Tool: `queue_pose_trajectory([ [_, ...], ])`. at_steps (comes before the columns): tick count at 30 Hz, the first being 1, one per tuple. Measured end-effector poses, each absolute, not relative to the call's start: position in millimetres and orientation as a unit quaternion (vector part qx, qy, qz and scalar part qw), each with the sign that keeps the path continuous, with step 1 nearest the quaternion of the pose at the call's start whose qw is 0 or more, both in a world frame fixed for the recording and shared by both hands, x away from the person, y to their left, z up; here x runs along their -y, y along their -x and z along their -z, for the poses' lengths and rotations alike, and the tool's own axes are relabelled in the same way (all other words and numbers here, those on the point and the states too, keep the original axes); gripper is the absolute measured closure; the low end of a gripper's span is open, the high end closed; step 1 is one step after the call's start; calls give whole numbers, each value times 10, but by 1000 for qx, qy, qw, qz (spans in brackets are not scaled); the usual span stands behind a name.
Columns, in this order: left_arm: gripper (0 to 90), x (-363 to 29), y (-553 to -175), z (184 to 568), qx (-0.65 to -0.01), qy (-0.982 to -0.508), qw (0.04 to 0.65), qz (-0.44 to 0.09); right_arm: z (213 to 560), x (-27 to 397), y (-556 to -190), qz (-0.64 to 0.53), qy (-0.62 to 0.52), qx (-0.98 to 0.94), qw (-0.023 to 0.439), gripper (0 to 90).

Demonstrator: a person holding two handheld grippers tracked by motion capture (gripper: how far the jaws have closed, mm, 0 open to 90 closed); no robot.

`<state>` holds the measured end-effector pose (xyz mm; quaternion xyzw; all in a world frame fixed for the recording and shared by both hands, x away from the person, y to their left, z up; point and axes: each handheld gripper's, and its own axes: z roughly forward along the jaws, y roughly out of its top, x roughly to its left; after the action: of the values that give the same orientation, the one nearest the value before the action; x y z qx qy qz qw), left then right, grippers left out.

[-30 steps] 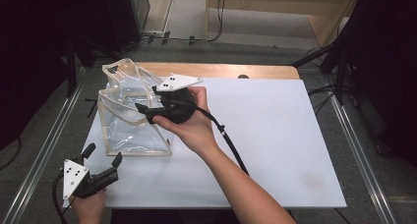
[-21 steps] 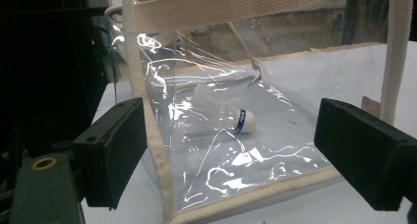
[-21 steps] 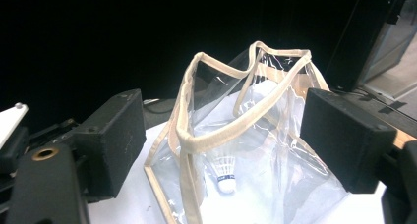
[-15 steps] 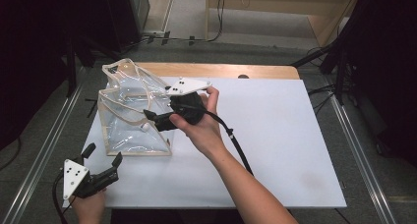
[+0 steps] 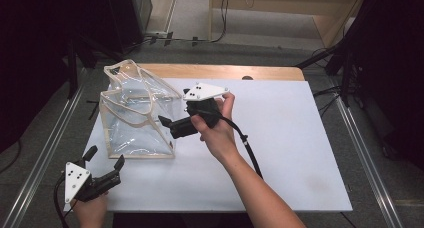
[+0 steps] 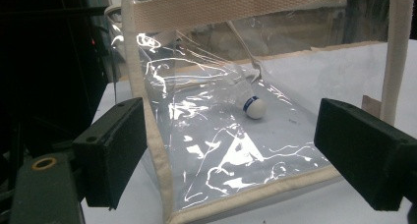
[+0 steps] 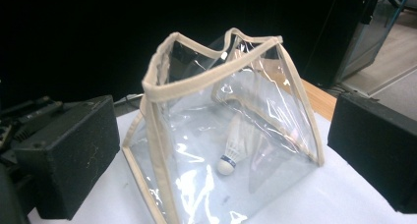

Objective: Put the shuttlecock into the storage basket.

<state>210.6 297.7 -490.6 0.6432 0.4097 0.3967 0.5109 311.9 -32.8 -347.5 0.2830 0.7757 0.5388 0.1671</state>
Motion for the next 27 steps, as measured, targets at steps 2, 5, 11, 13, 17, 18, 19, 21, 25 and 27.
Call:
queue_pose_trajectory([
  [2, 133, -2977, -2106, 4906, -410, -643, 511, -396, 3500, 368, -3113, -537, -286, -775, 171, 0],
  [5, 133, -2976, -2106, 4906, -410, -643, 511, -397, 3515, 397, -3113, -537, -289, -773, 174, 0],
  [11, 133, -2978, -2105, 4906, -410, -644, 510, -397, 3577, 500, -3106, -533, -295, -773, 179, 0],
  [13, 133, -2978, -2106, 4907, -409, -644, 510, -397, 3603, 529, -3106, -532, -298, -772, 180, 0],
  [17, 133, -2977, -2105, 4907, -409, -644, 511, -396, 3641, 571, -3096, -531, -296, -773, 181, 0],
  [18, 132, -2977, -2105, 4907, -409, -644, 511, -396, 3652, 585, -3090, -530, -297, -773, 185, 0],
  [19, 133, -2977, -2105, 4907, -409, -644, 510, -396, 3663, 601, -3086, -530, -295, -773, 187, 0],
  [21, 132, -2974, -2105, 4907, -409, -644, 510, -397, 3693, 647, -3077, -528, -299, -772, 189, 0],
  [25, 133, -2974, -2105, 4907, -409, -644, 510, -397, 3727, 694, -3072, -527, -305, -770, 189, 0],
  [27, 133, -2973, -2105, 4907, -410, -644, 510, -397, 3752, 726, -3069, -525, -307, -770, 192, 0],
])
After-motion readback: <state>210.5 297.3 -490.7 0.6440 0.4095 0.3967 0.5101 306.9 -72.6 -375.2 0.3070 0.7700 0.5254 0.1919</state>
